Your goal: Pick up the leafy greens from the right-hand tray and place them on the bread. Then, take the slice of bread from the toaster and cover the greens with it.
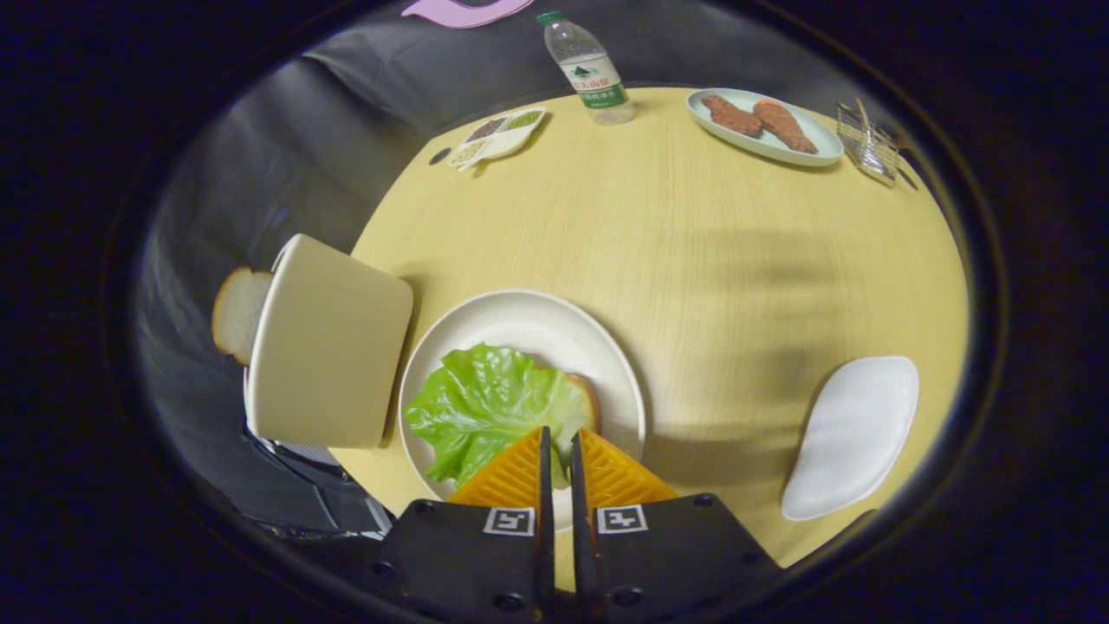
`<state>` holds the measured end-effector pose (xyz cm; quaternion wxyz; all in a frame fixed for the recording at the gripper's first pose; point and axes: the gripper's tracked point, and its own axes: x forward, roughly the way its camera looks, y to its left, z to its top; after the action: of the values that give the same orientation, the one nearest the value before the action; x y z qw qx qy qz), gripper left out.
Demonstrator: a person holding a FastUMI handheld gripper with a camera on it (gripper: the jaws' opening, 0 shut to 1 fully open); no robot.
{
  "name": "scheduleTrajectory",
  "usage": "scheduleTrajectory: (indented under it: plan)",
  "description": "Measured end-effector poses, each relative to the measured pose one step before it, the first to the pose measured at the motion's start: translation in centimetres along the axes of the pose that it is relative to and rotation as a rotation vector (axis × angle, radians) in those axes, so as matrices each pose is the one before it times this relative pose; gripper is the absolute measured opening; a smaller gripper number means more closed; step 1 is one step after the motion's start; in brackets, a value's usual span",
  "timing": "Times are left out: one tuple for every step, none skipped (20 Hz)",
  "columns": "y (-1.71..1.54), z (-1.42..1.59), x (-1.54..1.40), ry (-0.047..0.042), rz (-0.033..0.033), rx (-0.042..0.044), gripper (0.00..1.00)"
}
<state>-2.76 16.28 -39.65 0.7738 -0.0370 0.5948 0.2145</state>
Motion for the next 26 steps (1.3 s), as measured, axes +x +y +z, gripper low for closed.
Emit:
scheduleTrajectory:
  plan:
    - [-0.153, 0.089, -0.185, -0.00265, -0.00713, 0.00368, 0.11]
    - [-0.029, 0.062, -0.005, 0.00568, 0.00141, 0.00698, 0.13]
    - [0.112, -0.369, -0.516, 0.00826, 0.00373, 0.00513, 0.19]
    - [-0.155, 0.155, -0.349, -0.00290, -0.00737, 0.00193, 0.25]
    - [-0.378, -0.014, -0.231, -0.00068, -0.01520, 0.00495, 0.32]
    - [0.036, -0.057, -0.380, 0.00388, 0.00608, 0.01274, 0.38]
    - [-0.003, -0.169, -0.468, 0.00751, -0.00177, 0.01377, 0.44]
    - [-0.151, -0.047, -0.449, 0.00807, -0.00847, 0.01267, 0.50]
    - [-0.041, 0.013, -0.565, 0.00566, -0.00446, 0.01781, 0.57]
    - [0.084, 0.035, -0.620, 0.00638, 0.00096, 0.01951, 0.63]
    - [0.178, -0.095, -0.575, 0.00676, 0.00047, 0.02264, 0.69]
    - [0.383, 0.021, -0.559, 0.00837, 0.01047, 0.02773, 0.75]
    - [0.449, 0.124, -0.439, 0.00385, 0.01212, 0.03446, 0.81]
    - [0.464, 0.106, -0.460, 0.00499, 0.00804, 0.03320, 0.88]
    - [0.535, -0.063, -0.491, 0.00896, 0.00759, 0.03324, 0.94]
    - [0.713, -0.010, -0.539, 0.01023, 0.00991, 0.03239, 1.00]
    - [0.875, -0.066, -0.520, 0.01304, 0.01555, 0.03096, 1.00]
    - [0.889, -0.142, -0.347, 0.01391, 0.01257, 0.01900, 1.00]
    - [0.652, -0.071, -0.342, 0.00551, 0.00217, 0.00818, 1.00]
    - [0.599, -0.005, -0.175, 0.00395, -0.00288, 0.00203, 1.00]
    - [0.685, 0.046, -0.277, 0.00514, -0.00499, 0.00023, 1.00]
    - [0.748, 0.086, -0.277, 0.00193, -0.00237, 0.00549, 1.00]
    - [1.031, 0.218, -0.343, -0.00917, 0.00149, 0.01149, 1.00]
    - [1.197, 0.404, -0.365, -0.00913, 0.00908, 0.01159, 1.00]
    - [1.364, 0.390, -0.253, -0.01224, 0.01202, 0.01039, 1.00]
    - [1.187, 0.765, -0.921, -0.01021, 0.01065, 0.00156, 1.00]
